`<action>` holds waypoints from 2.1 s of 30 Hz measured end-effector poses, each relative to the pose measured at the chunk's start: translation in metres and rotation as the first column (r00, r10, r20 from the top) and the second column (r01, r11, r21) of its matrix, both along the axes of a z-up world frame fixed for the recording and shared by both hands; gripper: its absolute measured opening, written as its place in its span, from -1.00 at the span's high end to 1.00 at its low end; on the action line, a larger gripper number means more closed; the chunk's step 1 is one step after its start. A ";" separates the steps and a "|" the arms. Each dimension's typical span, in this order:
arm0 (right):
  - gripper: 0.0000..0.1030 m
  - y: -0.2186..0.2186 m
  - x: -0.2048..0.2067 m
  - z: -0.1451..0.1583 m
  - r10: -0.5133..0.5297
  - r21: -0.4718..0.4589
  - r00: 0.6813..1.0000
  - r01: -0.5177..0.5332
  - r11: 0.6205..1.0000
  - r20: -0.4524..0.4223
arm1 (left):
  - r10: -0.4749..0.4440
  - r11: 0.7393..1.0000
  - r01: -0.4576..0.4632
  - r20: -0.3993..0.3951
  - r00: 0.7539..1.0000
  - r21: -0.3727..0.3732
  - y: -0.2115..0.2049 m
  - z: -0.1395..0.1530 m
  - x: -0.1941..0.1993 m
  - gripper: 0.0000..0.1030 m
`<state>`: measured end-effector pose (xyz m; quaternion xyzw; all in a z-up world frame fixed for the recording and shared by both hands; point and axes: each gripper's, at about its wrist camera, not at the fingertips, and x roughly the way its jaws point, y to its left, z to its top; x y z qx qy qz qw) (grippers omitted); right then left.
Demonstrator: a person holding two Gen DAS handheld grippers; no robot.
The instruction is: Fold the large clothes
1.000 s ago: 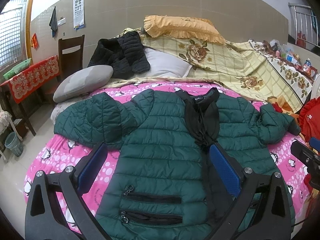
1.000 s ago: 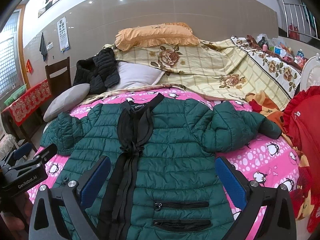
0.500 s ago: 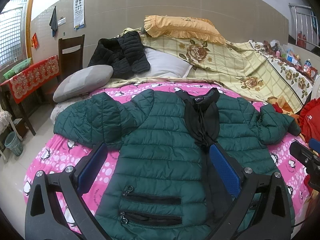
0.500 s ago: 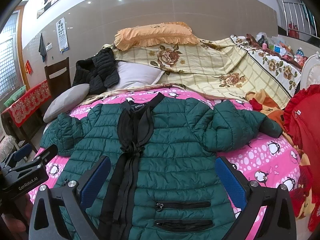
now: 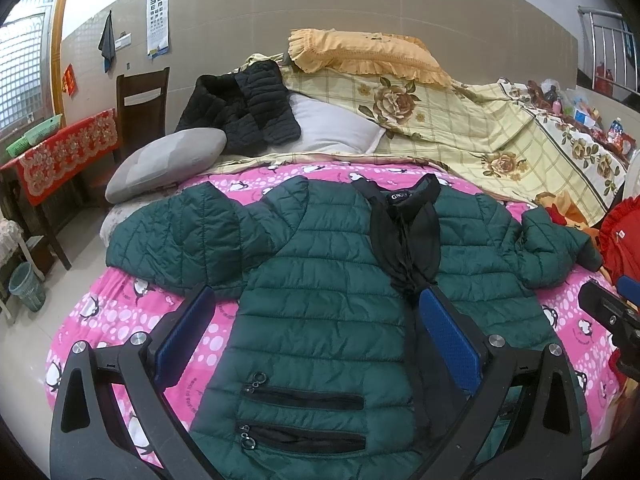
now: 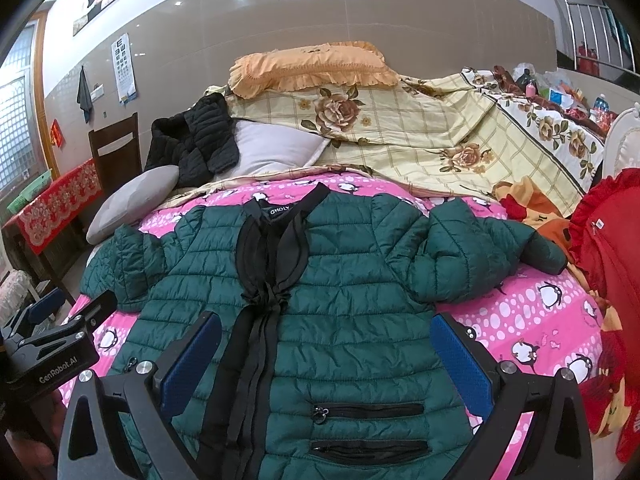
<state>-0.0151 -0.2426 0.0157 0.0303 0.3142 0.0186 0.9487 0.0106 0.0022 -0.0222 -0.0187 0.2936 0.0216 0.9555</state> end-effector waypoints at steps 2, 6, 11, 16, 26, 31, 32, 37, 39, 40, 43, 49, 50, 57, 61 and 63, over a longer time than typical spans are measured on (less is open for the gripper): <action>-1.00 0.001 0.002 0.000 0.002 0.001 1.000 -0.002 1.000 -0.003 | 0.003 1.000 -0.003 0.000 1.000 0.006 0.000 -0.001 0.001 -0.99; -1.00 0.006 0.007 -0.002 0.009 -0.009 1.000 -0.009 1.000 -0.009 | 0.009 1.000 -0.009 -0.005 1.000 0.011 0.004 -0.004 0.004 -0.99; -1.00 0.007 0.010 -0.003 0.003 -0.006 1.000 -0.003 1.000 -0.006 | 0.016 1.000 -0.016 -0.010 1.000 0.011 0.011 -0.007 0.007 -0.99; -1.00 0.010 0.016 -0.005 0.009 -0.006 1.000 -0.009 1.000 -0.015 | 0.029 1.000 -0.029 -0.018 0.999 0.012 0.023 -0.009 0.012 -0.99; -1.00 0.025 0.030 0.002 0.065 -0.025 0.998 -0.065 0.998 -0.012 | 0.161 0.987 -0.160 -0.076 0.984 0.015 0.093 -0.019 0.043 -0.99; -1.00 0.037 0.044 -0.005 0.075 -0.036 0.997 -0.077 0.996 -0.031 | 0.215 0.976 -0.210 -0.084 0.973 0.059 0.130 -0.025 0.057 -0.99; -1.00 0.038 0.046 -0.007 0.080 -0.032 0.996 -0.081 0.996 -0.038 | 0.224 0.974 -0.219 -0.090 0.970 0.059 0.139 -0.027 0.059 -0.99; -1.00 0.044 0.055 -0.016 0.097 -0.024 0.993 -0.099 0.995 -0.065 | 0.244 0.969 -0.246 -0.146 0.959 0.000 0.187 -0.039 0.075 -0.99; -1.00 0.047 0.057 -0.018 0.100 -0.026 0.992 -0.102 0.994 -0.071 | 0.254 0.962 -0.267 -0.183 0.950 -0.049 0.214 -0.046 0.085 -0.99; -1.00 0.048 0.058 -0.019 0.104 -0.026 0.992 -0.106 0.994 -0.074 | 0.266 0.955 -0.286 -0.202 0.943 -0.075 0.229 -0.051 0.091 -0.99; -1.00 0.052 0.062 -0.023 0.118 -0.025 0.989 -0.121 0.992 -0.088 | 0.301 0.934 -0.336 -0.237 0.924 -0.123 0.269 -0.061 0.108 -0.99; -1.00 0.058 0.068 -0.030 0.137 -0.018 0.984 -0.140 0.990 -0.113 | 0.314 0.850 -0.422 -0.342 0.886 -0.314 0.349 -0.095 0.135 -0.99; -1.00 0.058 0.070 -0.031 0.138 -0.014 0.983 -0.141 0.990 -0.117 | 0.308 0.823 -0.429 -0.343 0.887 -0.371 0.362 -0.102 0.137 -0.99; -1.00 0.058 0.080 -0.039 0.144 0.005 0.978 -0.145 0.989 -0.152 | 0.349 0.739 -0.486 -0.352 0.869 -0.467 0.396 -0.123 0.153 -0.99; -1.00 0.057 0.079 -0.040 0.146 0.010 0.977 -0.146 0.989 -0.155 | 0.395 0.681 -0.519 -0.338 0.854 -0.516 0.415 -0.132 0.161 -0.98; -1.00 0.058 0.079 -0.040 0.148 0.009 0.977 -0.148 0.989 -0.153 | 0.375 0.648 -0.499 -0.329 0.867 -0.575 0.422 -0.138 0.166 -0.92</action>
